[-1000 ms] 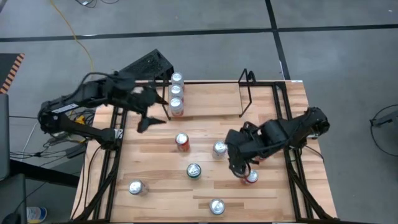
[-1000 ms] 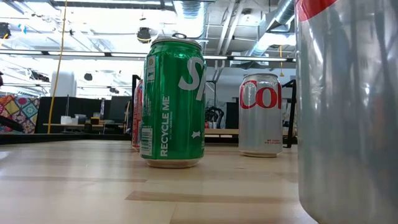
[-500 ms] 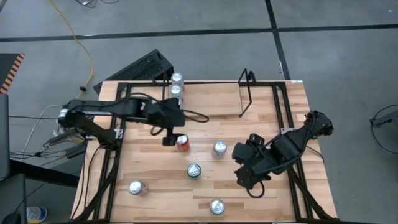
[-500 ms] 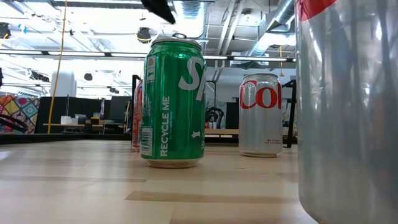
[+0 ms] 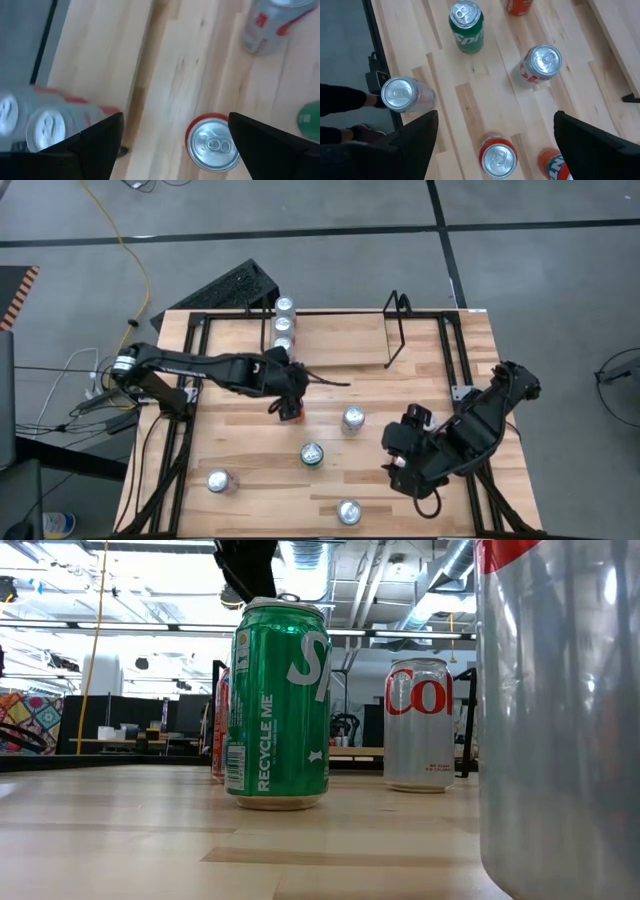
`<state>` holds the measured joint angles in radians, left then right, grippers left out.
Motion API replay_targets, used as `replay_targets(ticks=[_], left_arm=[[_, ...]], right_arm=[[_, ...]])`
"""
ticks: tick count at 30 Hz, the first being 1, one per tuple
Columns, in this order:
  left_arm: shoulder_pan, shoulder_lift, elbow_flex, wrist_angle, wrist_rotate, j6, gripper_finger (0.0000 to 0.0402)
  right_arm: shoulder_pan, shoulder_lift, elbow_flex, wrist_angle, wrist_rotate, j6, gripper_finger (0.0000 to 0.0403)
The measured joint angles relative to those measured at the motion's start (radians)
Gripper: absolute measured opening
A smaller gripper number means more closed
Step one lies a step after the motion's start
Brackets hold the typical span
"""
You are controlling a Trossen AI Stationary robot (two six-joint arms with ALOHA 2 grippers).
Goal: Place canned beverage on shelf
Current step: Put the top left red soda can on the shelf
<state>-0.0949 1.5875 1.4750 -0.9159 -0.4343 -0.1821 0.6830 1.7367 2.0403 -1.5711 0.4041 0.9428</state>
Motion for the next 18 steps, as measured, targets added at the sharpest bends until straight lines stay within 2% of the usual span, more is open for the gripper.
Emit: replay_targets(ticks=[8,18], left_arm=[[-0.052,0.018,-0.002,-0.080,-0.048,-0.333,0.0344],[-0.123,0.047,-0.001,-0.106,-0.147,-0.606,0.0344]], right_arm=[[0.012,0.000,0.000,0.000,0.018,-0.006,0.0369],[0.032,0.000,0.000,0.000,0.032,-0.019,0.0369]])
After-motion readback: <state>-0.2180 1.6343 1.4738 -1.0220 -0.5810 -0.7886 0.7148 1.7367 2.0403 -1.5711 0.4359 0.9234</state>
